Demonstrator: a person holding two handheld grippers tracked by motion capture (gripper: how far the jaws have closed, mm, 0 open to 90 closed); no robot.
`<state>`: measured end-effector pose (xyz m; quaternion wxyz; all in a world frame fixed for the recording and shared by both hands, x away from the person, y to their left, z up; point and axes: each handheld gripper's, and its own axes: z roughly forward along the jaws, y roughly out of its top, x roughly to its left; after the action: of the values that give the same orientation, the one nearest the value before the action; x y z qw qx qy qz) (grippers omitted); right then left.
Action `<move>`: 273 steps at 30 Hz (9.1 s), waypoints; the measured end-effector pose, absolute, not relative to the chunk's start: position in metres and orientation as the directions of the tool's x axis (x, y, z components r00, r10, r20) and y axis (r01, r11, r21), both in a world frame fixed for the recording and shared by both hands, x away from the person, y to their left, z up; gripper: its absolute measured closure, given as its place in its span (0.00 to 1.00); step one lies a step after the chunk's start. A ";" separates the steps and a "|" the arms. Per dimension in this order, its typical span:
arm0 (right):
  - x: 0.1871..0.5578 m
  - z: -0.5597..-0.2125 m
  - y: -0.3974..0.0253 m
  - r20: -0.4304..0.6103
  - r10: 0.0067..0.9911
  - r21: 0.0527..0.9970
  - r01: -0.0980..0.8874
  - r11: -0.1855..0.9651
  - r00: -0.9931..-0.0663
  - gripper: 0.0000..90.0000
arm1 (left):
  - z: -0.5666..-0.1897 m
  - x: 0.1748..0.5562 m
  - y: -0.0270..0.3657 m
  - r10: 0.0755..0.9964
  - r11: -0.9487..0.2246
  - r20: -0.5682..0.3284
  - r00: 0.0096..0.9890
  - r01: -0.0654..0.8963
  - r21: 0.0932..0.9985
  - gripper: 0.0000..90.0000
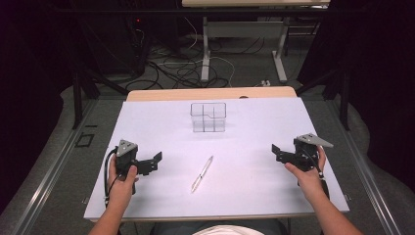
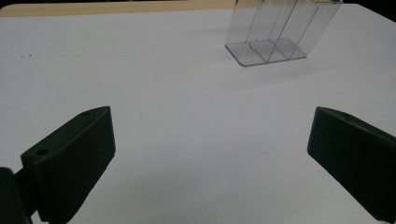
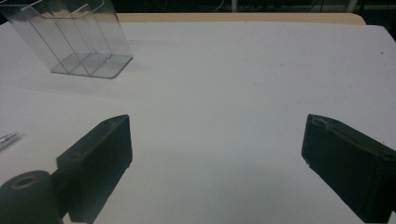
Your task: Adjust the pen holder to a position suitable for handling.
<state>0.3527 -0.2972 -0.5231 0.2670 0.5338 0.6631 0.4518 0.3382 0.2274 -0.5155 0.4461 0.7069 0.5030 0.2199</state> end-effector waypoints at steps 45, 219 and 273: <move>0.349 -0.525 -0.290 0.106 0.946 0.883 0.467 0.052 -0.305 0.18 | -0.462 0.398 0.168 0.879 -0.017 -0.224 0.421 0.498 0.867 0.22; 0.352 -0.535 -0.288 0.124 0.940 0.857 0.512 0.061 -0.319 0.18 | -0.471 0.451 0.081 0.937 0.105 -0.329 0.119 0.800 0.591 0.94; 0.352 -0.534 -0.288 0.132 0.940 0.855 0.516 0.053 -0.316 0.18 | -0.468 0.424 0.088 0.867 -0.010 -0.370 0.334 0.753 0.657 0.66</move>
<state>0.3519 -0.2877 -0.5345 0.2430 0.5320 0.6838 0.4362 0.4239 0.0883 -0.4684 0.4085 0.7072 0.5729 0.0696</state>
